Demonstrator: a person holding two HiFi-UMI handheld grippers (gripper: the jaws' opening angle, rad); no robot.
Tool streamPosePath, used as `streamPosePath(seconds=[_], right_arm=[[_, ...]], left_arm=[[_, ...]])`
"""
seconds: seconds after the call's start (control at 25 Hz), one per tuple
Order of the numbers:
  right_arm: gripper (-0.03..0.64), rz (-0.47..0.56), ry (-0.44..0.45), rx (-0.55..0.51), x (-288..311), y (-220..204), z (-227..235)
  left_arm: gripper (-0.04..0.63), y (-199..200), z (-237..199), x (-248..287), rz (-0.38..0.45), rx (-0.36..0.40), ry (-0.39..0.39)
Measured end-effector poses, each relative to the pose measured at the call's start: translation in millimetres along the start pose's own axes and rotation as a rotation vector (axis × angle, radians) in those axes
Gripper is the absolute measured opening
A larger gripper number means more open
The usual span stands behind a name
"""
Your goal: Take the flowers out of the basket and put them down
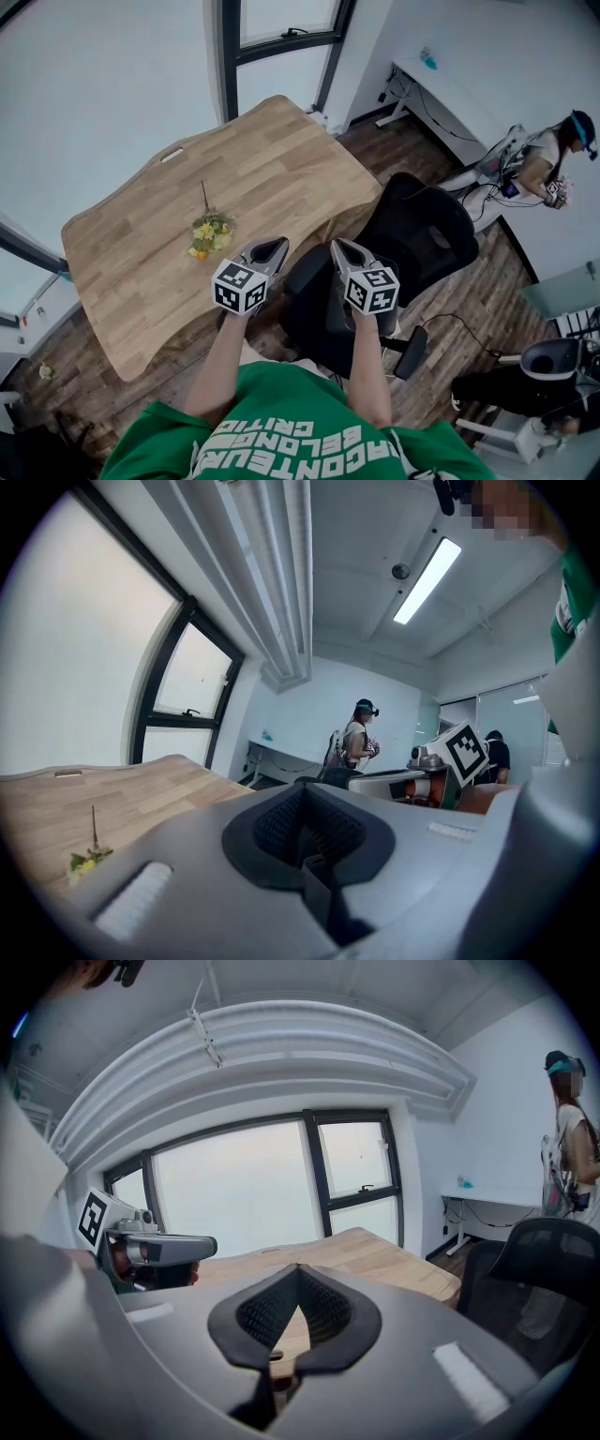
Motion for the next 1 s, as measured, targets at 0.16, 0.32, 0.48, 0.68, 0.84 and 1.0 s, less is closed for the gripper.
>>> streamPosePath(seconds=[0.16, 0.32, 0.48, 0.68, 0.84, 1.0], right_arm=[[0.005, -0.005, 0.012, -0.001, 3.2, -0.7, -2.1], [0.005, -0.011, 0.015, -0.003, 6.0, 0.1, -1.2], [0.005, -0.015, 0.022, -0.004, 10.1, 0.8, -2.2], [0.005, -0.023, 0.019, -0.006, 12.8, 0.7, -2.0], [0.005, -0.024, 0.017, -0.003, 14.7, 1.9, 0.6], [0.005, -0.023, 0.017, -0.001, 15.0, 1.7, 1.1]], left_arm=[[0.017, -1.7, -1.8, -1.4, -0.01, 0.016, 0.003], [0.017, -2.1, -1.9, -0.2, -0.009, 0.011, 0.001], [0.018, -3.3, -4.5, -0.5, -0.008, 0.005, 0.007], [0.017, -7.0, -6.0, -0.7, -0.009, -0.007, 0.011], [0.017, -7.7, -7.9, 1.1, -0.009, -0.011, 0.013], [0.017, -7.5, -9.8, 0.8, -0.009, -0.015, 0.016]])
Point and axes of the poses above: the fingertips, and each gripper's own axes: x forward along the fingers, z to its right, y out of its top, the point moved 10 cm from there along -x, backward along the fingers, and after that the axes turned 15 degrees about x, right-handed, at the moved point
